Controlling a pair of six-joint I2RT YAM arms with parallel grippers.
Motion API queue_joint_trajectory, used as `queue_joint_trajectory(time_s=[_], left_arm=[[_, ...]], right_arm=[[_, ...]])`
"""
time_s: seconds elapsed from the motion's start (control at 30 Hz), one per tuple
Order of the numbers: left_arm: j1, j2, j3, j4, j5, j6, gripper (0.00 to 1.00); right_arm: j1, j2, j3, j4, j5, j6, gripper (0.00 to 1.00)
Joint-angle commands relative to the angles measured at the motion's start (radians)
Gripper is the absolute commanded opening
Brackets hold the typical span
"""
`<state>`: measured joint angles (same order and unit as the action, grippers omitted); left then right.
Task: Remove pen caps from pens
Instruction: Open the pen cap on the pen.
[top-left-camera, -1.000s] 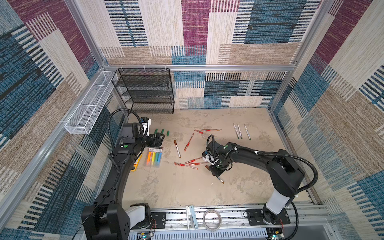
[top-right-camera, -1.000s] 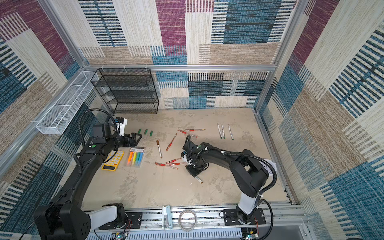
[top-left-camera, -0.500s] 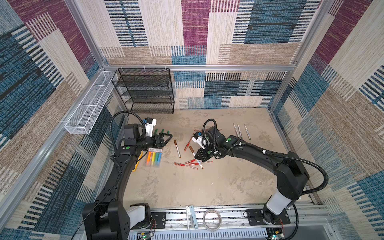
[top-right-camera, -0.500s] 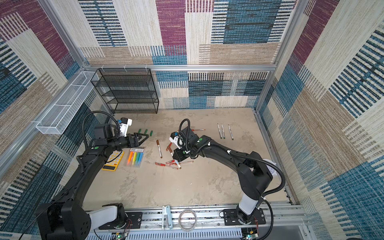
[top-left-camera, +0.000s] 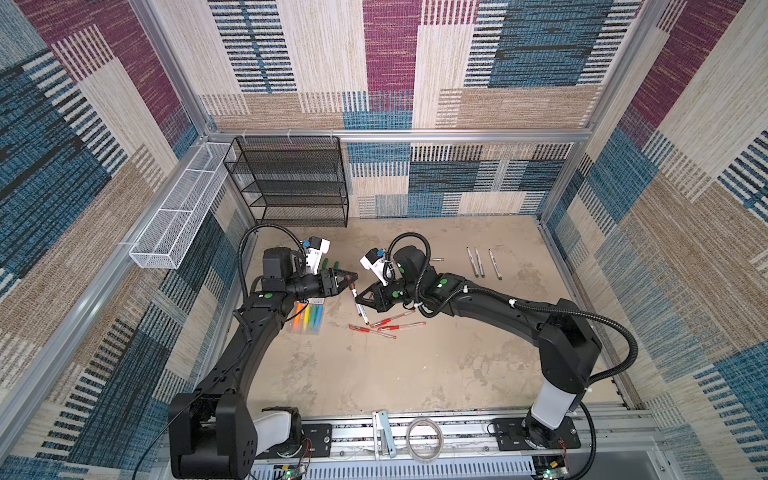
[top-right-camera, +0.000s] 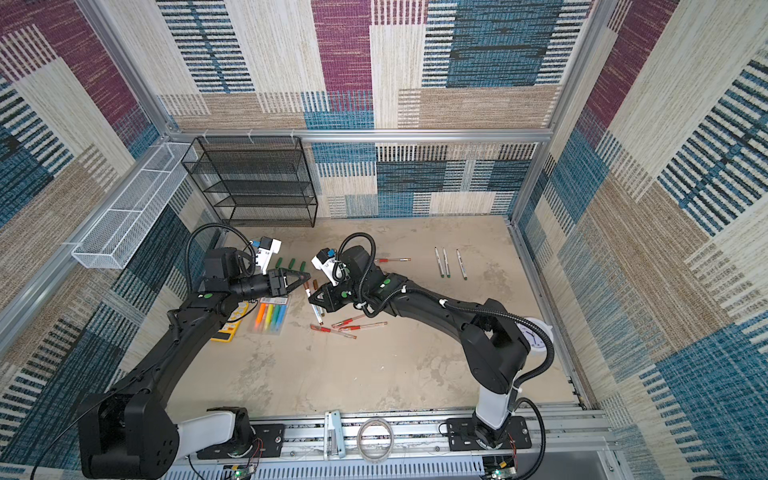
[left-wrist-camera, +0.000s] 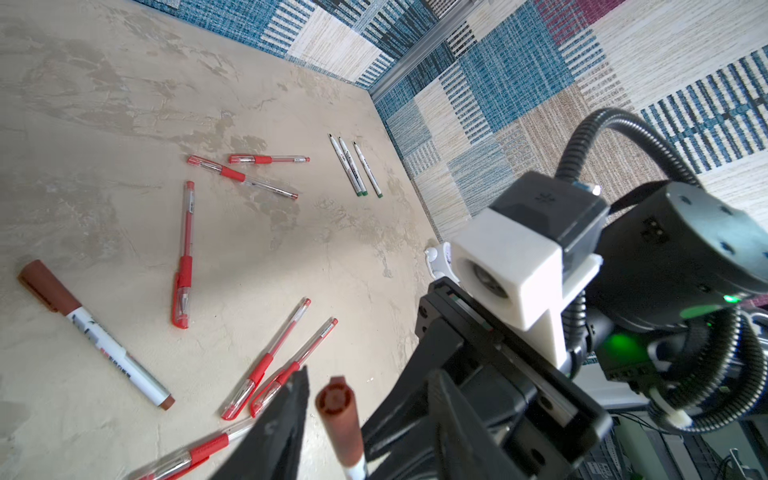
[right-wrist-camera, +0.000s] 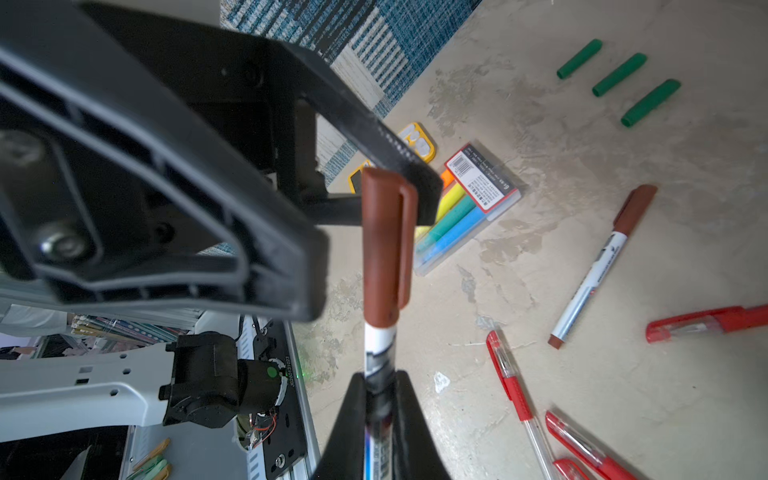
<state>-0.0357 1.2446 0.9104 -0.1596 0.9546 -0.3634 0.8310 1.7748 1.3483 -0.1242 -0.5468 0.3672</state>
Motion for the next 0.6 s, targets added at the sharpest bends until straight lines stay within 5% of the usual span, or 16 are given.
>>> queue_joint_trajectory(time_s=[0.0, 0.33, 0.57], left_arm=[[-0.002, 0.000, 0.000, 0.019, -0.017, -0.001, 0.41], [-0.002, -0.010, -0.022, 0.038, -0.035, 0.001, 0.00], [0.002, -0.013, -0.011, 0.031, -0.040, -0.008, 0.00]], right_arm=[[0.005, -0.010, -0.007, 0.079, -0.016, 0.036, 0.07], [0.013, -0.024, -0.023, 0.108, -0.003, 0.039, 0.07], [0.019, -0.005, -0.028, 0.116, 0.002, 0.043, 0.26]])
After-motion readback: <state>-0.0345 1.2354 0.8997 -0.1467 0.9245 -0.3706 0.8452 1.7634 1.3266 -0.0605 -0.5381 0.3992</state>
